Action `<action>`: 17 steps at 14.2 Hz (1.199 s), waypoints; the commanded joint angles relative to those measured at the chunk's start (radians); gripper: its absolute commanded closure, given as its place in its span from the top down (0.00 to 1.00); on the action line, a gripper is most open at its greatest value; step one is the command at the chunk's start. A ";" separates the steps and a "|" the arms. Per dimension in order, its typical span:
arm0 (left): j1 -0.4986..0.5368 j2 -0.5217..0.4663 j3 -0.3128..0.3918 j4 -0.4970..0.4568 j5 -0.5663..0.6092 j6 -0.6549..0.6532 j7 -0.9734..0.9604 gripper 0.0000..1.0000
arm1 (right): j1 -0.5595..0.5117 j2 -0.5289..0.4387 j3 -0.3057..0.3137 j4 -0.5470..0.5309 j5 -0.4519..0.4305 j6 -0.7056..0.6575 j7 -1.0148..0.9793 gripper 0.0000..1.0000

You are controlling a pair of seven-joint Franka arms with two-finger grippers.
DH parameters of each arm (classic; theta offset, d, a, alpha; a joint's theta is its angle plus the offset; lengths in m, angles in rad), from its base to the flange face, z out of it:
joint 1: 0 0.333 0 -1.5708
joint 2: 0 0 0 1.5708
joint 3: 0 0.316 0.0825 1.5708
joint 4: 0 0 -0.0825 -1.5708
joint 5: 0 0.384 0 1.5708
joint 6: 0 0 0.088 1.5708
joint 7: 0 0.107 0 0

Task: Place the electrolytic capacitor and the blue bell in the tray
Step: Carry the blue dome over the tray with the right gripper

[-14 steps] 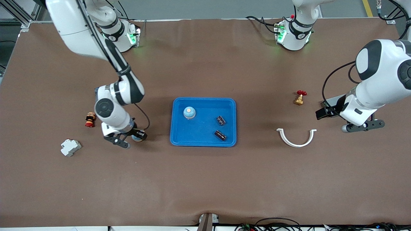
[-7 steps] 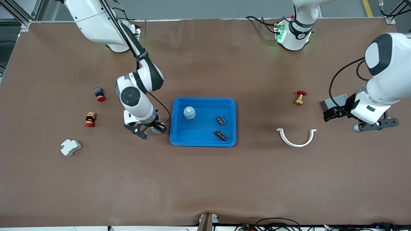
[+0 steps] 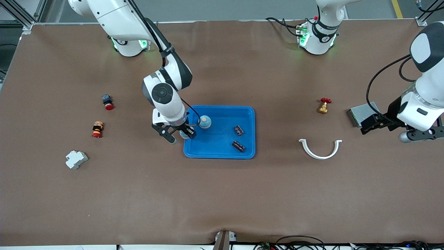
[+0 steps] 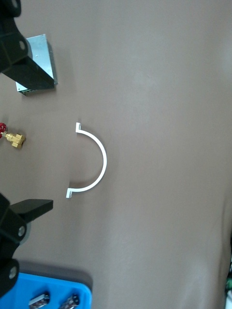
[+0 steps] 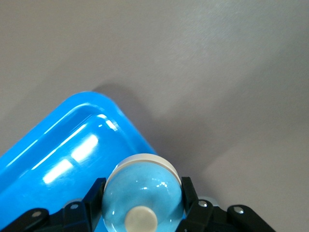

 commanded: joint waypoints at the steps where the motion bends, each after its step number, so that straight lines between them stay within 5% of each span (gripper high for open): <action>1: 0.005 0.013 -0.031 0.036 0.008 -0.023 0.046 1.00 | 0.026 0.056 -0.010 0.077 0.005 -0.017 0.056 0.00; 17: 0.023 0.032 -0.019 0.086 -0.004 -0.017 0.042 1.00 | 0.078 0.191 -0.018 0.184 -0.011 -0.004 0.162 0.00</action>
